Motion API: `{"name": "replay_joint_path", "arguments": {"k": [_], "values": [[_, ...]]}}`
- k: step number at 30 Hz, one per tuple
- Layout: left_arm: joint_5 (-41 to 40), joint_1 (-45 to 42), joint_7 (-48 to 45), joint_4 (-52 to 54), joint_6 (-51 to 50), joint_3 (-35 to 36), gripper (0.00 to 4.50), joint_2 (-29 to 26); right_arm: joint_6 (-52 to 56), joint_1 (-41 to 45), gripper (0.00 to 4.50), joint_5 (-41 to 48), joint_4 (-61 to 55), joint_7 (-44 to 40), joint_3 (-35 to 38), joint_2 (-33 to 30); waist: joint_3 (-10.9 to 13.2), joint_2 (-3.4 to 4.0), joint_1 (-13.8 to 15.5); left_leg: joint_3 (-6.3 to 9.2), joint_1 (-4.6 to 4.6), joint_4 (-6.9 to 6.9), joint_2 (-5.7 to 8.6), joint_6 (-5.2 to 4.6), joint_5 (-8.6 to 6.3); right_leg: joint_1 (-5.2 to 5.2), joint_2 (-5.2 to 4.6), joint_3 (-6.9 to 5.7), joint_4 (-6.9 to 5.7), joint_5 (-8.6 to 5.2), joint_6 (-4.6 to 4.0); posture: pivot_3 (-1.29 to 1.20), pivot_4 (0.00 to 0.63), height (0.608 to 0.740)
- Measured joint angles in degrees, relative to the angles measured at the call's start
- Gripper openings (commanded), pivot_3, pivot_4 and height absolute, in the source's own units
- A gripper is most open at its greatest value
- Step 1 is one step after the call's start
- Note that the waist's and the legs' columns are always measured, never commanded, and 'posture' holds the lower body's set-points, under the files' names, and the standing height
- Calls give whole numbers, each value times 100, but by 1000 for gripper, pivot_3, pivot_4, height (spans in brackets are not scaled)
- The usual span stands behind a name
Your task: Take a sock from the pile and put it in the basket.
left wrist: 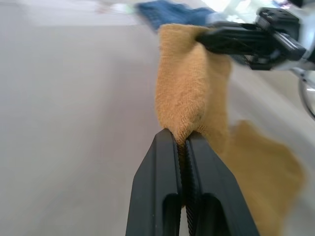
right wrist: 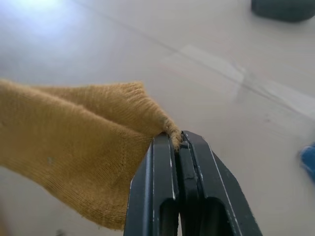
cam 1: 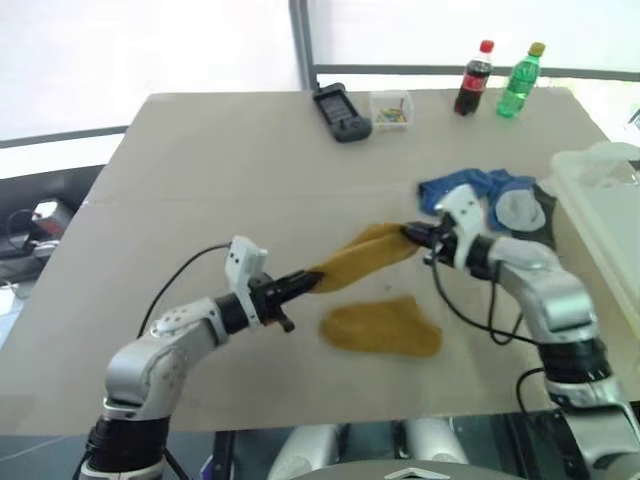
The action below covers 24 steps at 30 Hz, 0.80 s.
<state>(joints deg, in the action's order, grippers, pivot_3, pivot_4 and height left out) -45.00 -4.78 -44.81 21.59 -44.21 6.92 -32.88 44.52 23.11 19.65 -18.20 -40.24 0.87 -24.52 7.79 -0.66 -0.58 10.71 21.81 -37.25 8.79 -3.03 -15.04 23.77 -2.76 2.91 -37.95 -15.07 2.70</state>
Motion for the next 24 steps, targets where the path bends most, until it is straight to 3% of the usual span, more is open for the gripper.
{"name": "replay_joint_path", "arguments": {"k": [8,17,24], "values": [[-429,-533,-893,-202,-543,-225,33,-678,1790,-1370,20,1278,-2301,848,821,139,0,1,31,-5,-4,4,1,-1,0,-1,-1,6,-1,0,0,0,150,740],[280,-1096,-1569,-970,-285,-953,33,-834,1884,-2659,20,1346,-3293,1952,706,534,0,1,62,-7,-7,7,1,0,0,1,-1,7,-1,0,1,0,150,740],[638,-1257,-2137,-1275,-81,-1294,33,-1063,1753,-3365,20,1394,-3689,2153,560,554,0,1,58,-7,-8,8,0,0,0,1,0,8,-1,0,1,0,150,740]]}}
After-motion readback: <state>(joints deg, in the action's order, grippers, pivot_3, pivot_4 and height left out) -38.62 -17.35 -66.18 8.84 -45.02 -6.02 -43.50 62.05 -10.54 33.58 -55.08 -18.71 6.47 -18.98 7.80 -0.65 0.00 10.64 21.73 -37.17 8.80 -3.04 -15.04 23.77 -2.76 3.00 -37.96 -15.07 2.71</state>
